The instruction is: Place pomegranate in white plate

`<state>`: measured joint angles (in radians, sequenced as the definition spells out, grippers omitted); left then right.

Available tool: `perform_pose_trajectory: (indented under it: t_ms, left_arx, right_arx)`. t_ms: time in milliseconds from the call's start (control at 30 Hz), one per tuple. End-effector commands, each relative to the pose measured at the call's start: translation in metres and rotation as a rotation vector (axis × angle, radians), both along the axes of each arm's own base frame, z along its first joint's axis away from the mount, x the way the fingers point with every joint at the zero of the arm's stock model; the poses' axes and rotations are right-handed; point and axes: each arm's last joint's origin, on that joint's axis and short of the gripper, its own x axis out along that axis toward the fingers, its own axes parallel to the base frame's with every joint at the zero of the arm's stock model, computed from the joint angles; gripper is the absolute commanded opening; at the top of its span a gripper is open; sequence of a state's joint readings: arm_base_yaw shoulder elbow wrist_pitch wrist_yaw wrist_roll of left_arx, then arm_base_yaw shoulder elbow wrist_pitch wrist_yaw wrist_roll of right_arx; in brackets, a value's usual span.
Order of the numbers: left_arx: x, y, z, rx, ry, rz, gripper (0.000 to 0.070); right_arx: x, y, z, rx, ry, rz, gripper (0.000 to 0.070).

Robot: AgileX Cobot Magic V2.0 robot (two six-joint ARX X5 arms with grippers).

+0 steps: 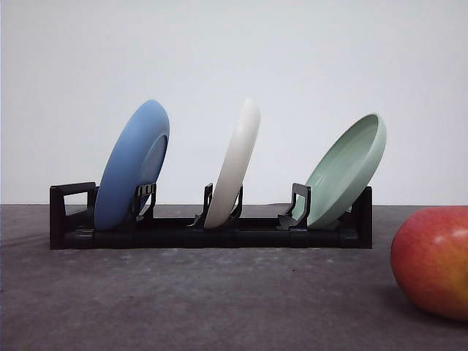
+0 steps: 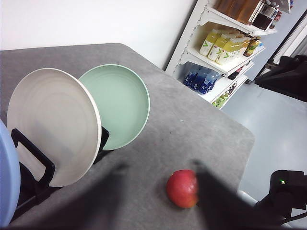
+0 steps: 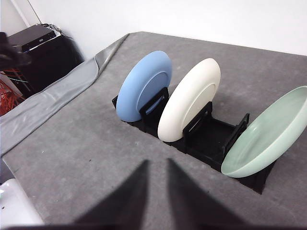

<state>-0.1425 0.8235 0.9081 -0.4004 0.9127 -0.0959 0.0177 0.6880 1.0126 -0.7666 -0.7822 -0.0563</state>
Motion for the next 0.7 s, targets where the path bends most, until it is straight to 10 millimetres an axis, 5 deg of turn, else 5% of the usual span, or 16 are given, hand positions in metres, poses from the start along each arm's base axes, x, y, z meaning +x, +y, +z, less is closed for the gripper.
perform_pose_trajectory:
  t_ms: [0, 67, 133, 367, 667]
  left_arx:
    - [0.001, -0.001, 0.006, 0.003, -0.032, -0.006, 0.0616]
    - [0.003, -0.001, 0.005, 0.004, -0.027, -0.005, 0.0656]
    - [0.005, -0.002, 0.003, 0.002, 0.000, 0.010, 0.0651]
    - [0.031, -0.025, -0.013, 0.069, 0.117, 0.080, 0.0631]
    - [0.087, -0.103, -0.029, 0.254, 0.250, 0.112, 0.0623]
  right_arx:
    - [0.000, 0.000, 0.006, -0.007, -0.032, 0.002, 0.0347]
    - [0.000, 0.000, 0.005, -0.002, -0.026, 0.000, 0.0490]
    - [0.000, 0.000, 0.005, -0.002, -0.025, 0.001, 0.0560]
    - [-0.001, 0.001, 0.005, 0.015, 0.002, 0.001, 0.0569]
    - [-0.001, 0.001, 0.005, 0.038, 0.026, -0.009, 0.0568]
